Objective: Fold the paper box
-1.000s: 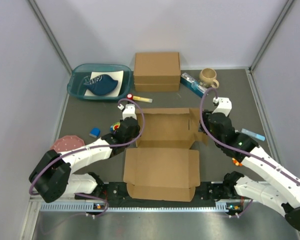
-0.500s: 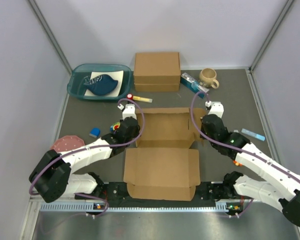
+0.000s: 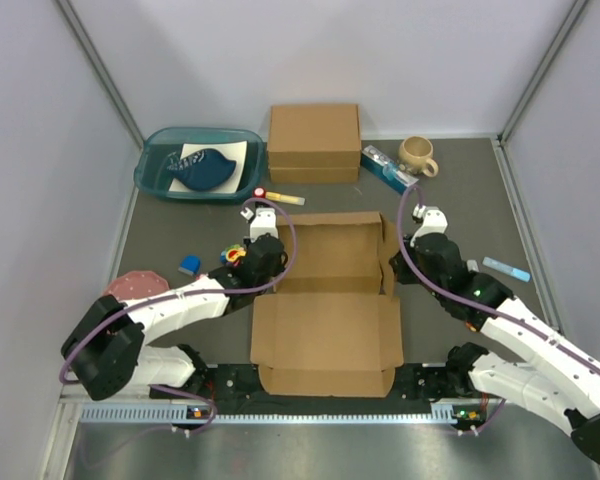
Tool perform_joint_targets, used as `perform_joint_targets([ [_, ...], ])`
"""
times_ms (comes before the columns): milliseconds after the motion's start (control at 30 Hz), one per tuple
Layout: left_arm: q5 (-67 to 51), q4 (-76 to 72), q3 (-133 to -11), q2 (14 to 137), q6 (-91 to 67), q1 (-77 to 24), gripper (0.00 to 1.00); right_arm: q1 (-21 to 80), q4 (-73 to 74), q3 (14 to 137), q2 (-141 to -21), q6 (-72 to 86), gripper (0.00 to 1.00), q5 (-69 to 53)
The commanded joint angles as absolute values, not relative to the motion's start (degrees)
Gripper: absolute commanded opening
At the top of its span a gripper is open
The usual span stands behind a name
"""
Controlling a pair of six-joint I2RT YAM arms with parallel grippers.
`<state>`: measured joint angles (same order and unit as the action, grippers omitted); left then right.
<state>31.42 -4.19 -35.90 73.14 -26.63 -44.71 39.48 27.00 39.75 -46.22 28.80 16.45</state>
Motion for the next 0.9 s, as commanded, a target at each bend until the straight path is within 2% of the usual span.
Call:
perform_joint_targets([
  [0,31.9,-7.0,-38.7,73.6,-26.2,-46.6,0.0,41.1,20.8,39.8,-47.4,31.1,0.0,13.3],
  [167,31.8,-8.9,-38.6,74.0,-25.1,-47.8,0.0,44.0,17.8,39.1,-51.4,31.1,0.0,13.9],
  [233,31.7,-9.1,-38.8,74.6,-25.0,-48.0,0.0,45.1,17.4,39.3,-52.6,30.9,0.03,13.7],
  [400,32.4,-9.1,-38.7,75.0,-23.9,-48.0,0.0,45.4,17.7,39.0,-52.9,29.8,0.27,14.8],
  [433,32.5,-9.5,-38.4,75.1,-23.6,-48.1,0.0,45.4,17.8,38.8,-52.6,29.4,0.34,15.1],
  [533,33.1,-10.0,-38.1,75.4,-22.9,-48.1,0.0,45.4,19.0,39.2,-52.4,28.8,0.45,15.7],
  [733,33.9,-10.1,-37.8,76.0,-22.3,-48.1,0.0,45.4,21.6,40.7,-50.1,27.5,0.6,17.5],
  [867,34.5,-10.2,-37.5,76.0,-22.0,-48.0,0.0,45.4,24.0,43.0,-47.9,25.8,0.64,18.4],
])
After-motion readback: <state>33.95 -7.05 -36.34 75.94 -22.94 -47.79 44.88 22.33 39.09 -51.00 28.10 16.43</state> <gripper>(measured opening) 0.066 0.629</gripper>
